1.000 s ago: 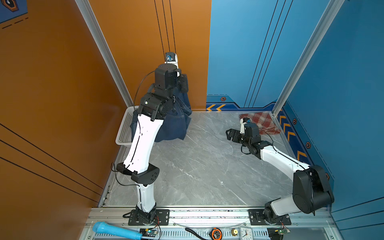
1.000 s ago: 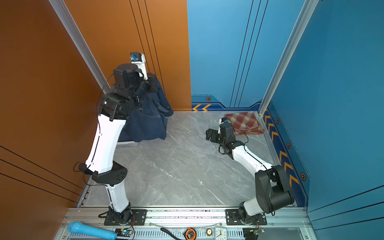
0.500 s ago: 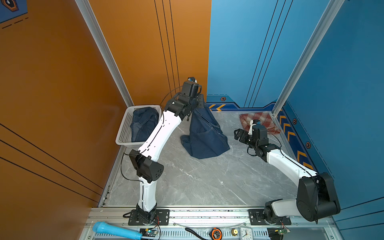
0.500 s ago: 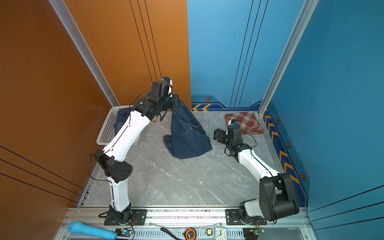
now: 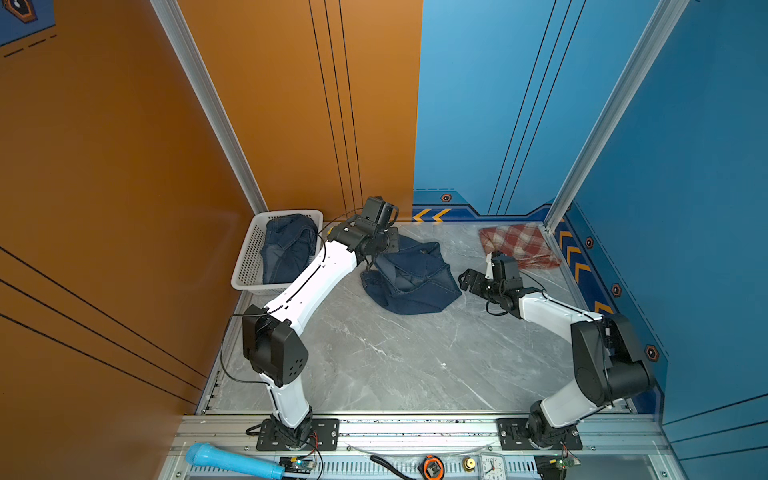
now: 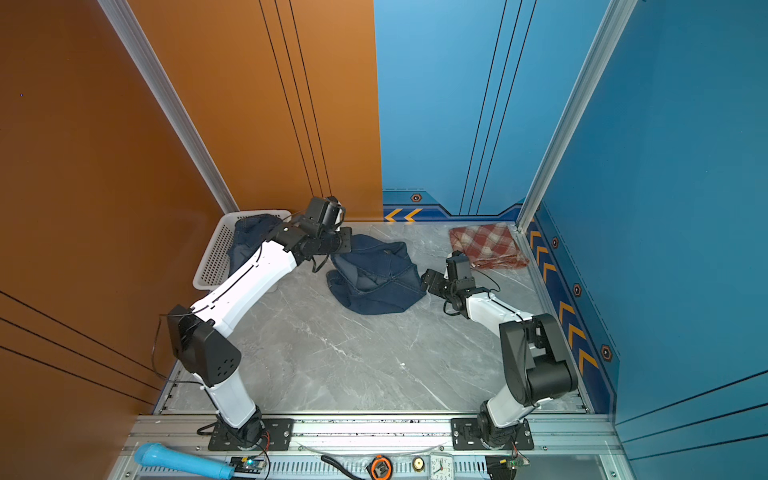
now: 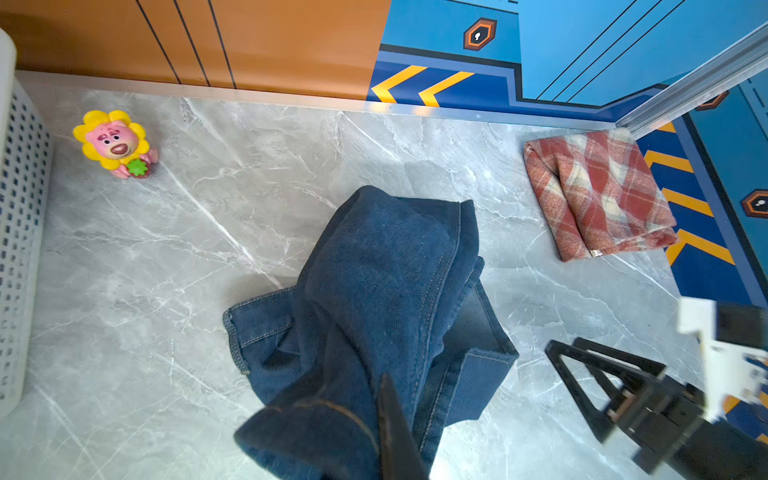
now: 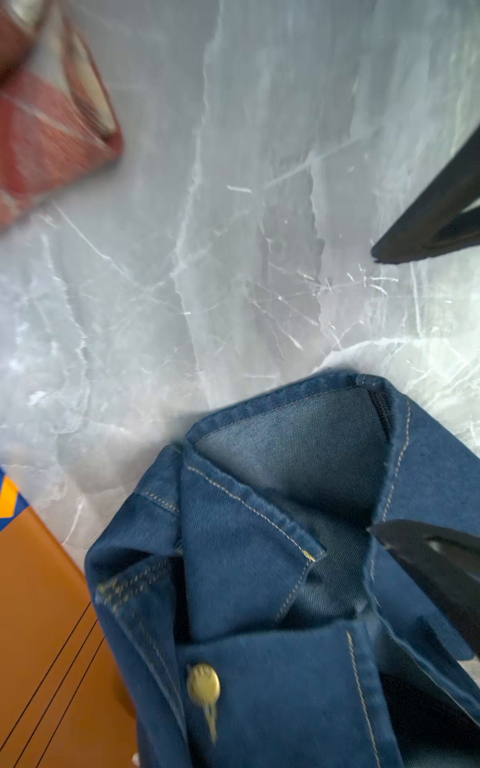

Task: Fold and stack the skirts

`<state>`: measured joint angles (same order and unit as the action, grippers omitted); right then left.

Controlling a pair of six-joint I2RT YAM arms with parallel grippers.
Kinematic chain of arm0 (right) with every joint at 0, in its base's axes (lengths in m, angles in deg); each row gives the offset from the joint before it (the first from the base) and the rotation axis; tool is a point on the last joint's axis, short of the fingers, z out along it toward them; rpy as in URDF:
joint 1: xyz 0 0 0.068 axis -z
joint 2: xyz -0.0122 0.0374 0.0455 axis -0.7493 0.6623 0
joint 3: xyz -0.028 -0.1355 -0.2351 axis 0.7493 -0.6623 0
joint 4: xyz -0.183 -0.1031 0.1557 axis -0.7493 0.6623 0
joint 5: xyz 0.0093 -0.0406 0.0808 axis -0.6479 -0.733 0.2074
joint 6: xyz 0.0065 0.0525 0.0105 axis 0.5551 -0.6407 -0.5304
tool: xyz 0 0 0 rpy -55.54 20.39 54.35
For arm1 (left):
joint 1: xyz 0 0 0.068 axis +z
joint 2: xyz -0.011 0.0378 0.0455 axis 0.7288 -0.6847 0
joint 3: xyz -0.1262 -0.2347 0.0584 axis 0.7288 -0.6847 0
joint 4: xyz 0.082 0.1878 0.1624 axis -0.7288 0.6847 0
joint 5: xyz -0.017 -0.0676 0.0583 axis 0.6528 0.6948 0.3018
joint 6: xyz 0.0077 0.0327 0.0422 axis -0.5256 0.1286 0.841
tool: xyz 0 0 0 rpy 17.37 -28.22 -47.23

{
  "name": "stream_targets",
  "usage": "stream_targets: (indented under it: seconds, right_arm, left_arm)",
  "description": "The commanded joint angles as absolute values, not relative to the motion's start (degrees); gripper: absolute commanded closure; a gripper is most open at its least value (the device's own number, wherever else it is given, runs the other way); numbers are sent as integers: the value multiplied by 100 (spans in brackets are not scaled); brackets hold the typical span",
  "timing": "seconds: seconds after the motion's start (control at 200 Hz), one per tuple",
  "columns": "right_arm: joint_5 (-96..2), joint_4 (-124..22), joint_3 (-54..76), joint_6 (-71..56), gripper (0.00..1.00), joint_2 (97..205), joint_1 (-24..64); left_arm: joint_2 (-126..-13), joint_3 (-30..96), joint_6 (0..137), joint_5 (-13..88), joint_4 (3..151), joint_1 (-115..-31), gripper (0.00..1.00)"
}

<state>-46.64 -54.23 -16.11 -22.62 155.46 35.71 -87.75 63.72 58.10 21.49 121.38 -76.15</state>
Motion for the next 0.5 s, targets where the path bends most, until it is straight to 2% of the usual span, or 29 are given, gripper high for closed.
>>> stream_targets:
  seconds: [0.0, 0.3, 0.38, 0.441, 0.476, 0.496]
  right_arm:
    - [-4320, -5641, -1295, -2543, 4, 15945, 3443]
    - [-4168, -5829, -1189, -3266, 7, 16589, 2998]
    - [-4132, -5984, -1235, -3573, 11, 16707, 2890]
    - [-4081, -6324, -1317, -3861, 21, 16805, 2849]
    - [-4050, -6483, -1318, -3968, 36, 16866, 2856]
    - [-4028, -6553, -1303, -4002, 48, 16891, 2872]
  left_arm:
    - [-8360, 6146, 5753, 2002, 12024, -7632, 100]
    - [-8206, 6067, 5822, 2001, 11961, -7571, 100]
    - [-8215, 6085, 5842, 2028, 11916, -7544, 100]
    - [-8221, 6093, 5840, 2044, 11869, -7520, 100]
    - [-8225, 6109, 5830, 2074, 11841, -7506, 100]
    - [-8231, 6129, 5835, 2093, 11828, -7500, 100]
